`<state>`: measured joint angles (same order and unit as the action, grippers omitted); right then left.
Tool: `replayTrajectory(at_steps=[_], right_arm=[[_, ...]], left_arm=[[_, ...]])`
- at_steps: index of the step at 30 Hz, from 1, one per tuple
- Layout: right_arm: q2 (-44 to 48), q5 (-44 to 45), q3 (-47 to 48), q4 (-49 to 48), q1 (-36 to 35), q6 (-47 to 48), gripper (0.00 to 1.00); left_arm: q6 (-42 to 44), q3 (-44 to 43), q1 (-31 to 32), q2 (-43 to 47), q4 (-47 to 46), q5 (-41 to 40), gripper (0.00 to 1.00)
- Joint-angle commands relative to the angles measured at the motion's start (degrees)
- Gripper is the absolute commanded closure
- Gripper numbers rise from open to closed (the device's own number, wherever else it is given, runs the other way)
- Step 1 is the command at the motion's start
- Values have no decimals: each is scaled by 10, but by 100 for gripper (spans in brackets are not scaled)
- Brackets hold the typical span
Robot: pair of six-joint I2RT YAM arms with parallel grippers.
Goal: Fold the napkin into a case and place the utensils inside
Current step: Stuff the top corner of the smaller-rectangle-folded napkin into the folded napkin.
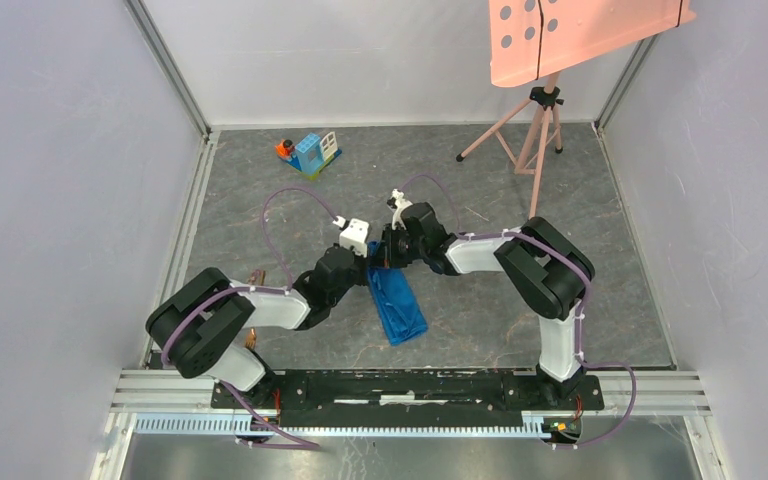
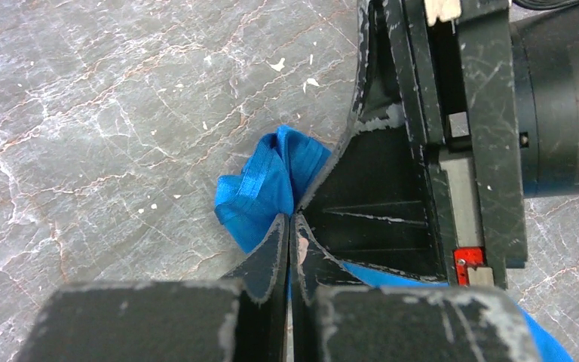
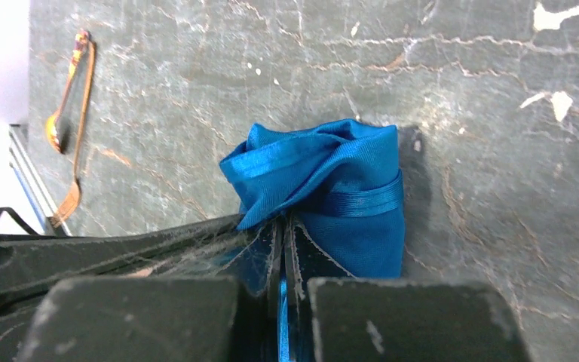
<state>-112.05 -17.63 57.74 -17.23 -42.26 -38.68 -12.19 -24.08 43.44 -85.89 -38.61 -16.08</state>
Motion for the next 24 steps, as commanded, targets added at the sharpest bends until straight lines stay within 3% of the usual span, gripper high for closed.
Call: replayTrajectory(at_steps=[1,9,13,15,17,24], right_arm=[[-15,-20,21,-108,9,-63,100],[-17,-90,-60,-344,23,-212,99],[-85,-112,-20,-306,11,-195,92],[-93,-119,-28,-303,10,-186,83],[-86,-122,-32,-277,12,-164,73],[-12,-123,-66,-179,24,-68,60]], left_arm=[[-44,20,-2,29,-59,11,98],[-62,29,-2,50,-35,-12,98],[-83,27,-13,37,-25,-24,98],[-97,26,-24,28,-18,-24,98],[-111,37,-37,21,-32,-21,98],[-115,49,-51,25,-39,-4,98]])
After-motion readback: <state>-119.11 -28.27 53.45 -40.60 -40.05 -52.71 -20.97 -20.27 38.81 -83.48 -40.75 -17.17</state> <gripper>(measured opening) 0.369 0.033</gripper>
